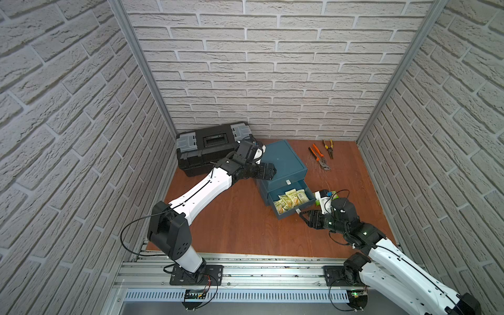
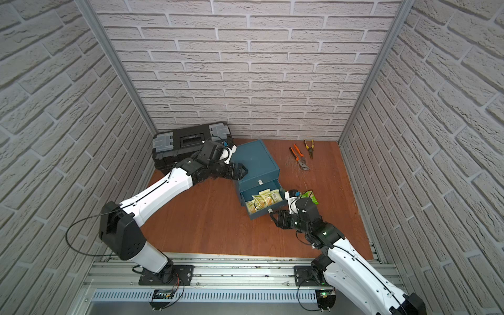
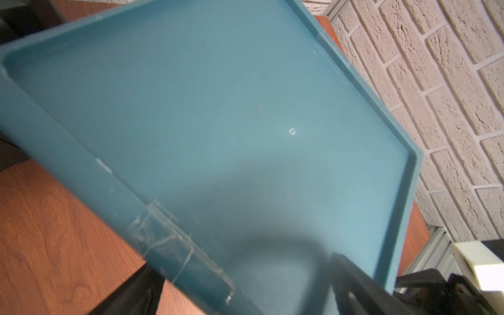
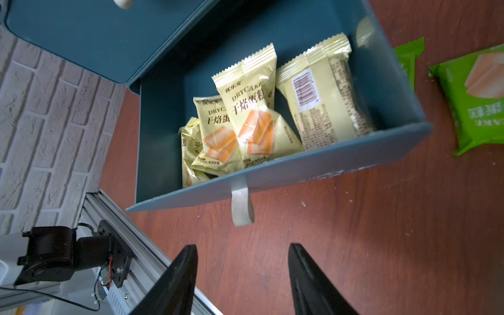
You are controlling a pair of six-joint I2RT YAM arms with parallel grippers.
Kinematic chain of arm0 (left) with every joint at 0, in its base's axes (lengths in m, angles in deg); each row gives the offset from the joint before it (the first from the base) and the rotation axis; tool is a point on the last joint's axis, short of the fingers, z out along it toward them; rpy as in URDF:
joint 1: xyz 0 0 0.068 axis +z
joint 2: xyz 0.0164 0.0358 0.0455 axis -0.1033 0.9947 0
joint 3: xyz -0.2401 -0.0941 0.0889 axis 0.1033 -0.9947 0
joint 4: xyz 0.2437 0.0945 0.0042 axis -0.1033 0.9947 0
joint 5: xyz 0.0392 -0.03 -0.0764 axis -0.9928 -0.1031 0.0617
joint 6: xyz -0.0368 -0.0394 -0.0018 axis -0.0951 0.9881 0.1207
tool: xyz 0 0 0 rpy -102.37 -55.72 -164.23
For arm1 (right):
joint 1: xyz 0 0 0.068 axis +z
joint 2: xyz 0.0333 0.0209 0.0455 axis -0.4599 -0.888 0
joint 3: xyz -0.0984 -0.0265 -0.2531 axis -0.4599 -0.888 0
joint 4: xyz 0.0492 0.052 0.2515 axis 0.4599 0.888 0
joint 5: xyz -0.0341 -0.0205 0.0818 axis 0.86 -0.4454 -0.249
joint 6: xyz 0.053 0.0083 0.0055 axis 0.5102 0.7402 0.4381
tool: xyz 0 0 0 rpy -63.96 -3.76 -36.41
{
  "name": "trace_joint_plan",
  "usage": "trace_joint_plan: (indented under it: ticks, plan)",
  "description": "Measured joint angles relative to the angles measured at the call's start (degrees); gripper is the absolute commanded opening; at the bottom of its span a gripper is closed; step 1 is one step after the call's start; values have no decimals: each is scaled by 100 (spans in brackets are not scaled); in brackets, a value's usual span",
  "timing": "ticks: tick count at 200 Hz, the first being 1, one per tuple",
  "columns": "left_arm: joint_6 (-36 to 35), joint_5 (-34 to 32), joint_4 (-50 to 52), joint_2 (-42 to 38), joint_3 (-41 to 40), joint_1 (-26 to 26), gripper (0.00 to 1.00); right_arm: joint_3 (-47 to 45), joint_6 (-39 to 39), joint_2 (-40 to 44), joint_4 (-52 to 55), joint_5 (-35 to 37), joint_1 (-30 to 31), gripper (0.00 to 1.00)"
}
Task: Take the cookies out of the drawer
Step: Open the drawer in the storage box.
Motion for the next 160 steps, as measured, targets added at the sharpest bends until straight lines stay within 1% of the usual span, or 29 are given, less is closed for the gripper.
trace_joint_plan:
  ticks: [24,59,119,160]
  plan:
    - [0,-2,-4,2,0,-9,99,-289,114,-149,-380,-367,-232,56]
    - [2,-13,-4,4,7,-20,98,-339,153,-638,-848,-726,-374,54]
    - [0,-17,-11,42,44,-46,98,-339,13,-981,-1252,-916,-575,50]
    - [0,-33,-26,59,55,-57,99,-337,-109,-1268,-1414,-1019,-629,43]
